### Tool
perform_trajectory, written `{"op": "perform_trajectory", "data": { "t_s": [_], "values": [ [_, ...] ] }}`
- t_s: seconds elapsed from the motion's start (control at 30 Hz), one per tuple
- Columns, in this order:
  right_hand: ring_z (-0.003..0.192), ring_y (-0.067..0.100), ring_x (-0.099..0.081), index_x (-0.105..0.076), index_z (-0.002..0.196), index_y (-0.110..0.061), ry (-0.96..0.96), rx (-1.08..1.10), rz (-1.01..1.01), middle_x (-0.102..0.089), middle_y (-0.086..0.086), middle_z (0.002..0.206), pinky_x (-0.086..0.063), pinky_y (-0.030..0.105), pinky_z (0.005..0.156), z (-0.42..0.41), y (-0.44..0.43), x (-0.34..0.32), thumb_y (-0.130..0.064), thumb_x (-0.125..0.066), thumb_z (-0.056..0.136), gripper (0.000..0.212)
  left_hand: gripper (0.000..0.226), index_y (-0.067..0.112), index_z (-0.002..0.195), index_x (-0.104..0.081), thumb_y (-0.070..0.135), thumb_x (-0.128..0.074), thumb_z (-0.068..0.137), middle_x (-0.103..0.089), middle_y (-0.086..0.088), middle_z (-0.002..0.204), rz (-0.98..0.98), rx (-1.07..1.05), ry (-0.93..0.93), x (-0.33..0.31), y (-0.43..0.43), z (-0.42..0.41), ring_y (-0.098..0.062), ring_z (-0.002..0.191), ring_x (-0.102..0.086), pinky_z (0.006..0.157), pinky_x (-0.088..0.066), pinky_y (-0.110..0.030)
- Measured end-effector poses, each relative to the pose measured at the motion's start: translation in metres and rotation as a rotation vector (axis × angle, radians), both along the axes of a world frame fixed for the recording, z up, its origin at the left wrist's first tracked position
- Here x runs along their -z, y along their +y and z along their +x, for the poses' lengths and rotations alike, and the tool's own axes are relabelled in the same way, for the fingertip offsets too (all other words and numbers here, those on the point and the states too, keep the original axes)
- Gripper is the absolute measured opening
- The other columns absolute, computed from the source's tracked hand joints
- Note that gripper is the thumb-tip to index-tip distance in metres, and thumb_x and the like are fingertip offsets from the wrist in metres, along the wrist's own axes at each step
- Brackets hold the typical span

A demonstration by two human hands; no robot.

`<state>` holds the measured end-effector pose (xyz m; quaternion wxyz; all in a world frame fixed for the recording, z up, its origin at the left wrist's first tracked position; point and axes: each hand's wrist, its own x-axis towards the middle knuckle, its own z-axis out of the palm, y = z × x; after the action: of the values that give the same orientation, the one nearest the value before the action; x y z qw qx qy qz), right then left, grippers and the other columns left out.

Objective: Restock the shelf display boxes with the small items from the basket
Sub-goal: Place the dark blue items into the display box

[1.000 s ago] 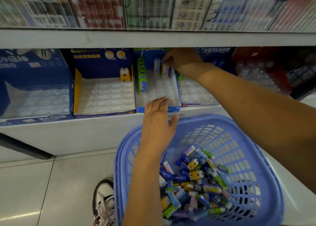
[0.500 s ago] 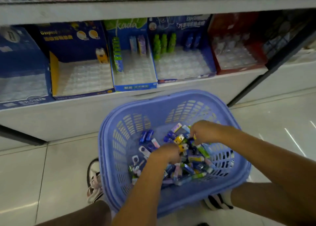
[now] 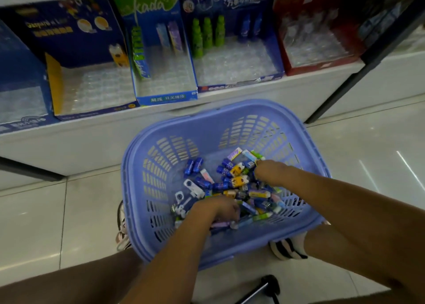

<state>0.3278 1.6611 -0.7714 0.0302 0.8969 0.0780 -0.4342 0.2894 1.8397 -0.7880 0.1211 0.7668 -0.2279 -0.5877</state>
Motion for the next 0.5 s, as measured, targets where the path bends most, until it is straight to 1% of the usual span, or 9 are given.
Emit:
{"op": "perform_trajectory", "data": {
  "t_s": [0.03,0.1,0.13,0.2,0.27,0.33,0.4,0.47,0.5],
  "values": [
    [0.053,0.015,-0.027,-0.055,0.095,-0.010,0.019,0.086,-0.018,-0.033,0.003,0.067,-0.033,0.029,0.057,0.001,0.004,-0.006,0.001,-0.046,0.095,0.014,0.014,0.014,0.104,-0.057,0.024,-0.051,0.094,-0.051,-0.010,0.093,-0.006,-0.061,-0.013,0.000,-0.001,0.001,-0.021,0.073,-0.045,0.071,-0.040,-0.037],
    [0.052,0.017,-0.026,-0.047,0.069,-0.014,0.047,0.115,-0.069,-0.033,0.005,0.063,-0.035,0.030,0.060,0.006,0.005,-0.011,0.002,-0.052,0.093,0.029,0.007,0.014,0.094,-0.052,0.020,-0.049,0.094,-0.044,-0.007,0.085,-0.022,-0.172,-0.055,0.001,-0.004,0.001,-0.018,0.064,-0.037,0.068,-0.036,-0.035],
    [0.053,0.018,-0.028,-0.042,0.061,-0.017,0.075,0.032,-0.082,-0.035,0.004,0.061,-0.036,0.031,0.064,0.010,0.001,-0.012,-0.001,-0.056,0.091,0.037,0.005,0.014,0.093,-0.052,0.019,-0.049,0.094,-0.044,-0.007,0.087,-0.029,-0.209,-0.069,0.002,-0.005,0.001,-0.018,0.065,-0.037,0.068,-0.036,-0.034],
    [0.057,0.020,-0.034,-0.041,0.055,-0.017,0.153,-0.102,-0.087,-0.038,0.003,0.059,-0.038,0.033,0.070,0.014,-0.004,-0.015,-0.005,-0.064,0.088,0.042,0.007,0.013,0.095,-0.054,0.019,-0.051,0.094,-0.044,-0.005,0.091,-0.038,-0.245,-0.079,0.002,-0.006,0.001,-0.021,0.073,-0.043,0.071,-0.039,-0.035],
    [0.066,0.025,-0.039,-0.051,0.060,-0.010,0.216,-0.137,-0.089,-0.043,0.006,0.062,-0.041,0.034,0.072,0.017,-0.005,-0.016,-0.008,-0.067,0.087,0.031,0.019,0.010,0.106,-0.061,0.021,-0.052,0.094,-0.051,-0.008,0.098,-0.031,-0.263,-0.093,0.003,-0.006,0.001,-0.024,0.087,-0.050,0.077,-0.042,-0.033],
    [0.075,0.025,-0.047,-0.068,0.085,0.001,0.261,-0.120,-0.058,-0.061,0.015,0.082,-0.049,0.037,0.079,0.020,-0.001,-0.018,-0.012,-0.066,0.088,0.013,0.023,0.010,0.110,-0.062,0.024,-0.055,0.093,-0.057,-0.012,0.108,-0.048,-0.323,-0.135,0.004,-0.007,0.003,-0.024,0.093,-0.053,0.080,-0.043,-0.033],
    [0.076,0.024,-0.050,-0.069,0.106,0.003,0.269,-0.036,0.032,-0.067,0.021,0.103,-0.051,0.037,0.078,0.025,0.000,-0.023,-0.015,-0.065,0.089,0.025,0.028,0.014,0.113,-0.060,0.030,-0.060,0.091,-0.059,-0.009,0.112,-0.134,-0.476,-0.133,0.005,-0.011,0.005,-0.024,0.098,-0.055,0.081,-0.043,-0.032],
    [0.075,0.021,-0.059,-0.072,0.103,-0.003,0.219,0.125,0.240,-0.070,0.016,0.103,-0.049,0.026,0.072,0.033,0.003,-0.031,-0.018,-0.069,0.087,0.023,0.043,0.013,0.124,-0.056,0.036,-0.064,0.088,-0.058,-0.003,0.113,-0.264,-0.638,-0.081,0.002,-0.016,0.009,-0.022,0.103,-0.057,0.082,-0.044,-0.029],
    [0.077,0.016,-0.065,-0.073,0.099,-0.006,0.225,0.239,0.377,-0.073,0.009,0.098,-0.049,0.020,0.071,0.035,0.005,-0.035,-0.018,-0.071,0.085,0.019,0.043,0.014,0.124,-0.055,0.036,-0.064,0.088,-0.057,-0.002,0.107,-0.311,-0.680,-0.073,0.000,-0.019,0.011,-0.019,0.098,-0.058,0.078,-0.044,-0.026]
  ]
}}
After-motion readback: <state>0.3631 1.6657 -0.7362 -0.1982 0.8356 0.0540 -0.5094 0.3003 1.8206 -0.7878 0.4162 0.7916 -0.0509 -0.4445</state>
